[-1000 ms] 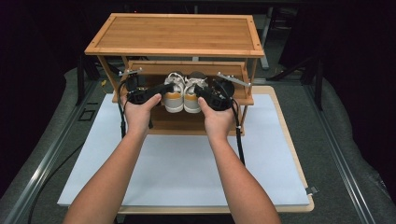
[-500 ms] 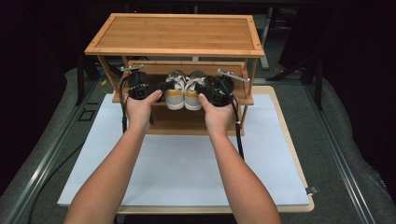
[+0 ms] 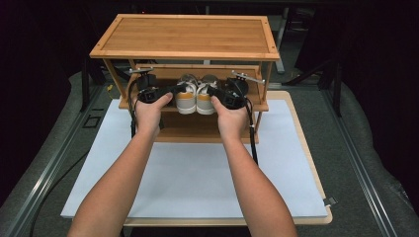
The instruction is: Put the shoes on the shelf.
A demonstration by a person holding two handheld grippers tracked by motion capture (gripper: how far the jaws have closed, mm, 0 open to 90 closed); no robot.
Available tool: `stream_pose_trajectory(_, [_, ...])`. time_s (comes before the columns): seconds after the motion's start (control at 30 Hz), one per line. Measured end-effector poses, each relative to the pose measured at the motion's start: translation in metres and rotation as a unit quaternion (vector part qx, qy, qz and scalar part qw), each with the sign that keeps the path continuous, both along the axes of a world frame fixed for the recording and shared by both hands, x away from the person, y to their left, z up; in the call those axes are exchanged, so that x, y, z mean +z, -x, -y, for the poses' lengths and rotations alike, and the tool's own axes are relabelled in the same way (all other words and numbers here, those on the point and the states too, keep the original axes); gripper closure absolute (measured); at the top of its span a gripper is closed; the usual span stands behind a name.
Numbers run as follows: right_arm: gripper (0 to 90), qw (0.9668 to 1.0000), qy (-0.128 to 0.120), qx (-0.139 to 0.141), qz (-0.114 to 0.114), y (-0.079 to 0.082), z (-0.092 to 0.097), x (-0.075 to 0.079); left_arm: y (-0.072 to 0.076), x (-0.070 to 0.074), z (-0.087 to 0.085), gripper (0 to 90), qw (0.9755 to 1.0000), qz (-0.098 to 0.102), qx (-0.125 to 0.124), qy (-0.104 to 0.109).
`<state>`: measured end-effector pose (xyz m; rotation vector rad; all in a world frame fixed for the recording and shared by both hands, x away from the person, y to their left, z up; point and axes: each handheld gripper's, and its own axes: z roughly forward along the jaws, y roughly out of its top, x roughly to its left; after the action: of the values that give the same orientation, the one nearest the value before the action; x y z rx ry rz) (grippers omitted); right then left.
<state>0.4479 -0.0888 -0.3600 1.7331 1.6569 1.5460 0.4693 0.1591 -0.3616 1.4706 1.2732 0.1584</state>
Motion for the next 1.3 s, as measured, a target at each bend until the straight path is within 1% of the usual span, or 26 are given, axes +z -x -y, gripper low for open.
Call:
stream_pose_trajectory(0.03, [56.4, 1.0000, 0.003, 0.001, -0.002, 0.000, 0.000, 0.001, -0.001, 0.001, 0.000, 49.5, 1.0000, 0.000, -0.002, -0.002])
stream_pose_trajectory(0.07, [56.0, 1.0000, 0.008, 0.002, 0.000, 0.000, 0.000, 0.001, -0.001, 0.001, 0.000, 48.3, 1.0000, -0.001, -0.005, 0.000])
stream_pose_trajectory(0.1, [55.7, 0.9999, 0.012, 0.002, 0.002, 0.000, 0.000, 0.001, -0.001, 0.002, -0.001, 47.5, 1.0000, 0.005, -0.006, 0.001])
stream_pose_trajectory(0.2, [54.5, 0.9998, 0.015, 0.007, 0.004, -0.002, 0.001, 0.001, -0.001, 0.006, -0.003, 47.0, 0.9999, 0.012, -0.008, 0.003])
stream_pose_trajectory(0.23, [54.2, 0.9998, 0.016, 0.009, 0.005, -0.002, 0.001, 0.001, 0.000, 0.007, -0.002, 46.6, 0.9999, 0.012, -0.009, 0.002])
stream_pose_trajectory(0.3, [54.0, 0.9997, 0.019, 0.010, 0.006, -0.002, 0.001, 0.001, 0.001, 0.009, -0.001, 46.9, 0.9998, 0.015, -0.009, -0.007])
stream_pose_trajectory(0.33, [53.8, 0.9997, 0.019, 0.011, 0.006, -0.002, 0.001, 0.002, 0.001, 0.009, -0.001, 47.3, 0.9998, 0.015, -0.010, -0.010])
stream_pose_trajectory(0.43, [53.4, 0.9998, 0.016, 0.013, 0.005, -0.002, 0.002, 0.002, 0.001, 0.009, -0.003, 48.1, 0.9998, 0.013, -0.011, -0.009])
stream_pose_trajectory(0.53, [53.1, 0.9998, 0.003, 0.015, 0.012, 0.000, 0.005, 0.005, 0.002, 0.010, -0.003, 48.6, 0.9998, 0.014, -0.012, -0.008])
stream_pose_trajectory(0.57, [53.2, 0.9997, 0.001, 0.017, 0.015, 0.000, 0.005, 0.006, 0.002, 0.010, -0.004, 48.8, 0.9997, 0.017, -0.013, -0.011])
stream_pose_trajectory(0.67, [53.3, 0.9996, 0.012, 0.018, 0.017, 0.003, 0.005, 0.009, 0.003, 0.011, -0.004, 49.4, 0.9997, 0.017, -0.014, -0.010])
stream_pose_trajectory(0.73, [53.3, 0.9995, 0.013, 0.020, 0.018, 0.005, 0.006, 0.010, 0.005, 0.012, -0.005, 49.9, 0.9996, 0.019, -0.017, -0.009])
stream_pose_trajectory(0.77, [53.2, 0.9995, 0.014, 0.020, 0.019, 0.007, 0.007, 0.011, 0.006, 0.012, -0.007, 50.0, 0.9995, 0.021, -0.019, -0.013])
stream_pose_trajectory(0.9, [53.1, 0.9990, 0.015, 0.024, 0.033, 0.013, 0.009, 0.015, 0.010, 0.013, -0.011, 50.3, 0.9995, 0.022, -0.017, -0.015])
stream_pose_trajectory(0.97, [53.5, 0.9990, 0.018, 0.023, 0.034, 0.015, 0.011, 0.016, 0.013, 0.015, -0.013, 50.3, 0.9993, 0.030, -0.016, -0.013])
stream_pose_trajectory(1.03, [53.6, 0.9989, 0.018, 0.024, 0.037, 0.017, 0.012, 0.018, 0.015, 0.016, -0.014, 50.3, 0.9993, 0.031, -0.019, -0.013])
stream_pose_trajectory(1.13, [53.9, 0.9984, 0.031, 0.025, 0.039, 0.020, 0.013, 0.019, 0.020, 0.017, -0.019, 50.3, 0.9991, 0.037, -0.017, -0.014])
stream_pose_trajectory(1.2, [53.9, 0.9976, 0.048, 0.028, 0.041, 0.024, 0.013, 0.019, 0.023, 0.017, -0.024, 50.3, 0.9990, 0.040, -0.015, -0.011])
stream_pose_trajectory(1.3, [53.6, 0.9960, 0.066, 0.032, 0.051, 0.029, 0.013, 0.021, 0.026, 0.017, -0.029, 50.5, 0.9990, 0.044, -0.010, -0.007])
